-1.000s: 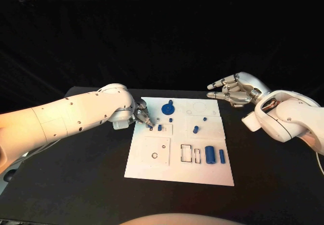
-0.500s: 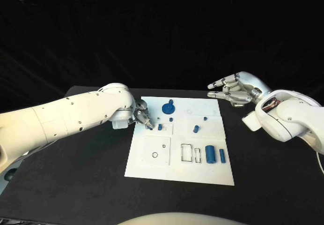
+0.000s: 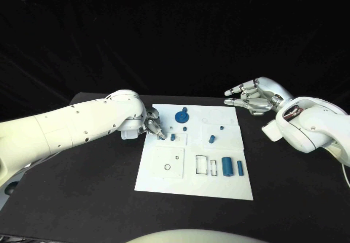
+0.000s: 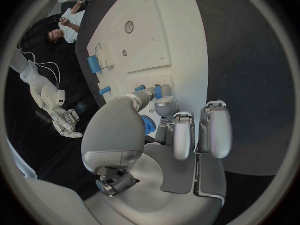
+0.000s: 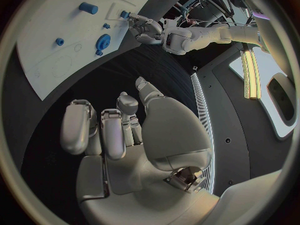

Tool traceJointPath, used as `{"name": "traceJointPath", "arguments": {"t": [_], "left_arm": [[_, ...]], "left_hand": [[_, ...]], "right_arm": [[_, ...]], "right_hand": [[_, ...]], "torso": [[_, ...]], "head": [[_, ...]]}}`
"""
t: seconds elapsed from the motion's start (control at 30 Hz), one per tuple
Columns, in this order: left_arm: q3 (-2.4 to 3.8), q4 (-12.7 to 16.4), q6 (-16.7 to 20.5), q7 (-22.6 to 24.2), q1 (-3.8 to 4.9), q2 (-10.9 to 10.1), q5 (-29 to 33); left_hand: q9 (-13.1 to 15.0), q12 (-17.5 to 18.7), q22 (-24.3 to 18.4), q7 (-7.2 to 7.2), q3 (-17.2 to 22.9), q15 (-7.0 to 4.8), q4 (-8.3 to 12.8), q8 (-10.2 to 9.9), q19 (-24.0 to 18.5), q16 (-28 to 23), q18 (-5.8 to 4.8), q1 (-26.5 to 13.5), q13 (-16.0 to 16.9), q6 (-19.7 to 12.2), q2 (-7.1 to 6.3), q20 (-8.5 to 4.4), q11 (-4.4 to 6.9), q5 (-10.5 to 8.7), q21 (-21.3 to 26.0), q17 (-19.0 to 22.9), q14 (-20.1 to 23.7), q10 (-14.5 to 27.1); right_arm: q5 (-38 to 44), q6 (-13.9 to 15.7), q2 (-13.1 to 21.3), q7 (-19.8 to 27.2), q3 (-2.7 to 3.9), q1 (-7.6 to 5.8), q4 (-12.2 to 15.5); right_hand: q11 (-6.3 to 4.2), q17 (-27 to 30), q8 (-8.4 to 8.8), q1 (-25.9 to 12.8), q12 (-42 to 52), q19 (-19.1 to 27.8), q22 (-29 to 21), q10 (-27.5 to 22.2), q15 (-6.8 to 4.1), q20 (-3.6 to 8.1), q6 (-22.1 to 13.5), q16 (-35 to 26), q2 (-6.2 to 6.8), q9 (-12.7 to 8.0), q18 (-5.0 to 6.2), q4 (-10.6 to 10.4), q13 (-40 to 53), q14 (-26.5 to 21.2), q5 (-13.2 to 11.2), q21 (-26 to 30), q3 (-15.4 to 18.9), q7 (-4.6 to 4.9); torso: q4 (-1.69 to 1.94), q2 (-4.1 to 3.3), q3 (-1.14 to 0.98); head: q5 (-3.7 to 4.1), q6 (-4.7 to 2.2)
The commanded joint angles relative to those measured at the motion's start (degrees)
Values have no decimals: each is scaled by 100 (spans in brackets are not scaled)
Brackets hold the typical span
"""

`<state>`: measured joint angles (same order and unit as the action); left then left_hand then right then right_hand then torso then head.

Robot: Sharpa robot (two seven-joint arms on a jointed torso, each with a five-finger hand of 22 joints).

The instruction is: Assemble the parts on the task board

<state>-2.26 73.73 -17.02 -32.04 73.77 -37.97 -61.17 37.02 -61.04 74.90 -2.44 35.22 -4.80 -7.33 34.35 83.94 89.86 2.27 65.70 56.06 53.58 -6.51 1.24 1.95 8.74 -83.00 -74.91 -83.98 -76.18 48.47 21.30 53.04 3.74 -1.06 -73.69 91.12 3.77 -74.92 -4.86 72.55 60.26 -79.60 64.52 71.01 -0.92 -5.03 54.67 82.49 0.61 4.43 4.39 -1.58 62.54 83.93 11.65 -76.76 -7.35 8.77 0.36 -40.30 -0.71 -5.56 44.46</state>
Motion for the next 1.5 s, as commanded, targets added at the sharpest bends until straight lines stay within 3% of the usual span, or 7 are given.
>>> {"name": "traceJointPath", "arguments": {"t": [0.03,0.33,0.57,0.9,1.07,1.2,1.5], "left_arm": [[-14,-13,-148,-30,-25,28,-35],[-29,-185,-263,-249,-34,176,137],[-48,-261,-398,-344,-57,245,172],[-55,-277,-447,-380,-63,288,3],[-55,-283,-431,-380,-64,299,-68],[-55,-285,-392,-376,-64,304,-163],[-56,-293,-318,-374,-67,310,-208]], "left_hand": [[-12,-41,731,19,893,-31,831,36,271,14,-20,-77,12,63,12,-12,-1,55,-32,-1509,-602,-52],[-47,-75,742,33,909,-32,770,48,271,14,-22,-299,51,110,89,-13,4,64,-35,-1509,-602,-93],[-107,-133,757,61,823,-39,643,41,274,14,-25,-569,126,175,165,-15,17,51,-42,-1509,-602,-134],[-212,-175,786,93,621,-50,553,5,283,14,-31,-793,189,276,153,-19,38,39,-60,-1509,-602,-175],[-302,-207,826,104,311,-55,382,-24,298,14,-40,-1036,239,369,131,-24,45,22,-91,-1509,-602,-208],[-396,-246,869,123,-185,-66,174,-58,315,14,-51,-1270,295,457,78,-26,59,-76,-124,-1509,-602,-236],[-525,-272,912,127,-782,-73,27,-104,330,14,-59,-1272,357,530,88,-40,62,-103,-154,-1509,-602,-257]], "right_arm": [[16,-73,-3,12,0,4,5],[19,-74,16,7,0,5,45],[20,-83,22,3,-1,5,47],[21,-77,24,12,-1,5,47],[19,-75,25,14,-1,5,45],[18,-74,25,15,-1,5,46],[17,-75,28,17,-1,5,46]], "right_hand": [[-12,-566,-26,9,8,32,-4,-32,5,3,27,-37,-39,2,68,-4,-4,382,35,35,21,3],[-12,-566,-25,8,12,35,-10,-31,5,3,26,-37,-41,2,69,-8,-1,382,37,39,25,3],[-12,-566,-25,8,12,35,-10,-31,5,3,26,-37,-41,2,69,-8,-1,382,37,39,25,3],[-12,-568,-25,6,14,34,-8,-31,5,3,25,-36,-42,2,69,-12,-1,382,39,38,29,3],[-12,-567,-25,6,13,34,-9,-32,5,3,25,-37,-42,2,69,-13,-2,381,40,39,31,3],[-11,-554,-25,5,2,41,-25,-40,6,2,24,-48,-42,2,72,-16,-12,378,43,47,35,3],[-10,-550,-23,2,-6,48,-42,-48,6,2,19,-52,-43,1,75,-22,-20,377,48,57,41,4]], "torso": [[-2,-2,-2],[-13,-8,0],[0,4,-7],[-1,3,-2],[0,0,0],[0,0,-2],[-1,2,-3]], "head": [[0,1],[0,10],[19,29],[20,47],[21,44],[23,44],[25,42]]}}
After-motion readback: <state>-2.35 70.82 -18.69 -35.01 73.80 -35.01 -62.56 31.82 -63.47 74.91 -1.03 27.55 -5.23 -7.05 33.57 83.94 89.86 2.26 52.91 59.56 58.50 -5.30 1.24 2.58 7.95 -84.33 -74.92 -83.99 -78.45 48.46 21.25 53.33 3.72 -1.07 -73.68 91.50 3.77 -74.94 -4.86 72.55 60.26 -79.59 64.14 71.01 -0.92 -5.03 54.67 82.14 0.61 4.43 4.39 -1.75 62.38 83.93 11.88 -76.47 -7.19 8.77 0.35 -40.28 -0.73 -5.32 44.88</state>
